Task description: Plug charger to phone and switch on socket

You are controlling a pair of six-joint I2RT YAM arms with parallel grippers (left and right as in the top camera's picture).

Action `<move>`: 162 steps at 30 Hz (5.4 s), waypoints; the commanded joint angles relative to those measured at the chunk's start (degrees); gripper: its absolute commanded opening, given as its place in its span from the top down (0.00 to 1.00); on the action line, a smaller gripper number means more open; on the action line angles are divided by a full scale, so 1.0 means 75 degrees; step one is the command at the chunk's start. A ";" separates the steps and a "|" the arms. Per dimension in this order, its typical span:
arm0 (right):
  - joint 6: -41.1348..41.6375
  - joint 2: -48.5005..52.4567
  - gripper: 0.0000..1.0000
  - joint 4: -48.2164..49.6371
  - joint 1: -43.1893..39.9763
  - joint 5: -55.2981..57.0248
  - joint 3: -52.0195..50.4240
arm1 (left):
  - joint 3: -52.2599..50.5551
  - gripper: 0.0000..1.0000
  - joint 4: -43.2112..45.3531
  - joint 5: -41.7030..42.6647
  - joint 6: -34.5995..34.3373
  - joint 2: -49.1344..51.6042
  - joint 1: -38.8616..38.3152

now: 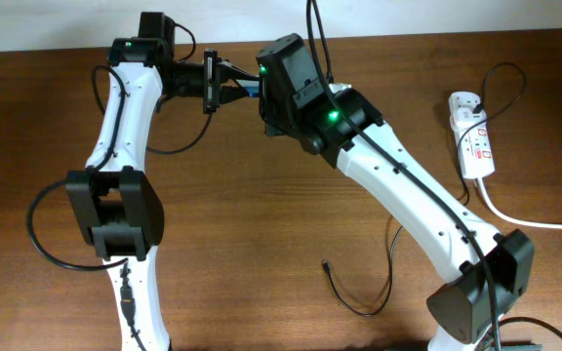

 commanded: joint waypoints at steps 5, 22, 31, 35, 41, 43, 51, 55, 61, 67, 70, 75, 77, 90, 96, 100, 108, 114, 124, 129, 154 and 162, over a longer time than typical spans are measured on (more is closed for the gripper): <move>-0.0105 -0.0015 0.96 0.0119 0.0146 0.0114 0.0128 | 0.0149 0.83 -0.0006 -0.0318 0.0064 -0.0055 -0.0026; -0.7402 -0.1303 0.01 -0.1279 -0.2294 -0.1641 0.0131 | 0.0149 1.00 0.0874 -0.0662 0.2952 -0.0055 0.0326; -1.0634 -0.1355 0.01 -0.4884 -0.4013 -0.1204 -0.0047 | 0.0149 1.00 0.0216 -0.0149 0.7347 -0.0204 0.0323; -1.0631 -0.1343 0.01 -0.4876 -0.4019 -0.0679 -0.0388 | 0.0149 1.00 -0.0699 -0.2728 0.8664 -0.1486 0.0122; -1.2155 -0.1259 0.03 -0.5275 -0.3943 -0.1556 -0.0833 | 0.0146 1.00 -0.0848 -0.4992 0.8705 -0.2328 0.0058; -1.2563 -0.1259 0.07 -0.5735 -0.3707 -0.1612 -0.1011 | 0.0146 1.00 -0.0764 -0.5013 0.8708 -0.2328 0.0055; -1.2878 -0.1259 0.25 -0.4724 -0.1582 -0.1696 -0.3739 | 0.0146 1.00 -0.0595 -0.5324 0.8708 -0.2326 0.0079; -1.2884 -0.1259 0.40 -0.3896 -0.0889 -0.2847 -0.5321 | 0.0146 1.00 -0.0597 -0.5321 0.8320 -0.2326 0.0513; -1.2680 -0.1259 0.48 -0.2541 0.0093 -0.3019 -0.6435 | 0.0146 1.00 -0.0624 -0.5321 0.8323 -0.2326 0.0629; -1.2680 -0.1259 0.58 -0.1440 0.0090 -0.3249 -0.7018 | 0.0146 1.00 -0.0662 -0.5321 0.8320 -0.2326 0.0761; -1.2680 -0.1160 0.60 -0.1445 0.0085 -0.3197 -0.7053 | 0.0146 1.00 -0.0755 -0.5321 0.8320 -0.2326 0.0778; -1.2683 -0.0886 0.69 -0.1413 0.0020 -0.3174 -0.7102 | 0.0146 1.00 -0.0761 -0.5321 0.8323 -0.2326 0.0778; -1.2683 -0.0886 0.71 -0.1408 0.0020 -0.3171 -0.7102 | 0.0146 1.00 -0.0761 -0.5321 0.8323 -0.2326 0.0778; -1.2651 -0.0886 0.82 -0.1326 0.0023 -0.3022 -0.7102 | 0.0146 1.00 -0.0766 -0.5321 0.8323 -0.2328 0.0778; -1.2654 -0.0886 0.85 -0.1320 0.0020 -0.3002 -0.7102 | 0.0146 1.00 -0.0766 -0.5321 0.8320 -0.2328 0.0778; -1.2654 -0.0886 0.83 -0.1271 0.0023 -0.2999 -0.7102 | 0.0146 1.00 -0.0766 -0.5321 0.8320 -0.2326 0.0778; -1.2651 -0.0874 0.84 -0.1198 0.0029 -0.3002 -0.7102 | 0.0146 1.00 -0.0778 -0.5321 0.8320 -0.2328 0.0778; -1.2622 -0.0874 0.84 -0.1145 0.0029 -0.3002 -0.7152 | 0.0146 1.00 -0.0796 -0.5321 0.8320 -0.2326 0.0778; -1.2627 -0.0874 0.96 -0.1276 0.0026 -0.3037 -0.7047 | 0.0146 1.00 -0.0793 -0.5319 0.8320 -0.2328 0.0778; -1.2919 -0.1049 0.96 -0.1510 -0.0329 -0.3634 -0.5931 | 0.0146 1.00 -0.0152 -0.3611 0.8320 -0.2328 0.0935; -1.2298 -0.3005 0.96 0.0032 -0.0227 -0.3340 -0.2142 | 0.0146 1.00 0.0930 0.0399 0.7877 -0.2326 0.0105; -1.1613 -0.2975 0.96 0.0382 -0.0213 -0.3381 -0.2142 | 0.0146 1.00 0.0933 0.1227 0.7886 -0.2328 0.0105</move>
